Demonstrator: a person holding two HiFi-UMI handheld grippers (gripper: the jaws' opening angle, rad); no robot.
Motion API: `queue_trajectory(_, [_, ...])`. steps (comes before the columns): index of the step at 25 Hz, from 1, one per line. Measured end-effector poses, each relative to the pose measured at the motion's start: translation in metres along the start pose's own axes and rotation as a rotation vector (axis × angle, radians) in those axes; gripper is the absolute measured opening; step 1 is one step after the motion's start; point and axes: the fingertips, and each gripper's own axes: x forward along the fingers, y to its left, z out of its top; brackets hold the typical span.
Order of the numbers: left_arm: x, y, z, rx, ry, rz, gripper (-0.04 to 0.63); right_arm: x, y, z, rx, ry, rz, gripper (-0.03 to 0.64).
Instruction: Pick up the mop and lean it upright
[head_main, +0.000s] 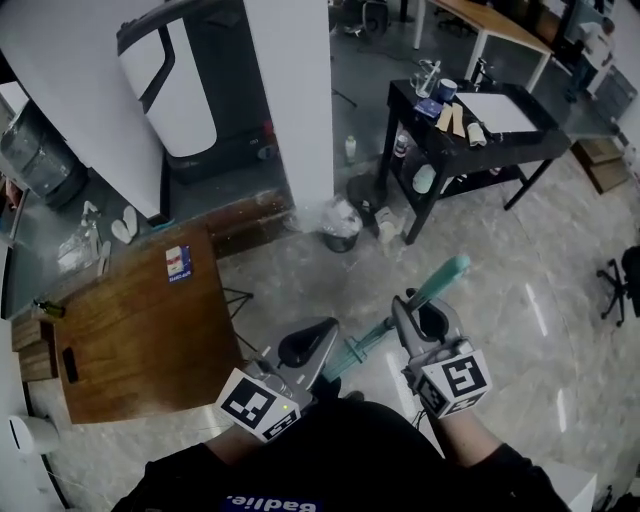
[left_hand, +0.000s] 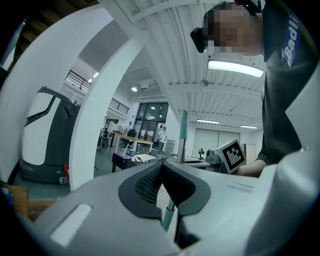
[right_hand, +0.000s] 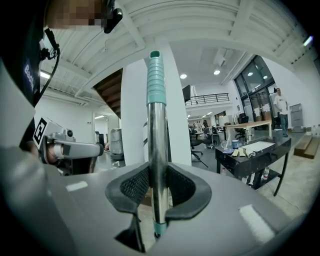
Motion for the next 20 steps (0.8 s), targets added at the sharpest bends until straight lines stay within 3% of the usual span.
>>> queue_trajectory(9, [0.042,0.104,0.012,-0.067,-0.049,-0.023,0.018,0.102,-0.053,-0.014,-0.022,0.129,-0.073,0.1])
queue_trajectory(14, [0.049,0.15,0.015,-0.095,-0.041,0.054,0.018,0.151,-0.081,-0.024,-0.016,0.179,-0.069,0.1])
queue_trajectory(20, [0.07,0.194,0.021,-0.072,-0.038,0.188,0.019,0.217,-0.106,-0.056,0.003,0.271,0.029,0.1])
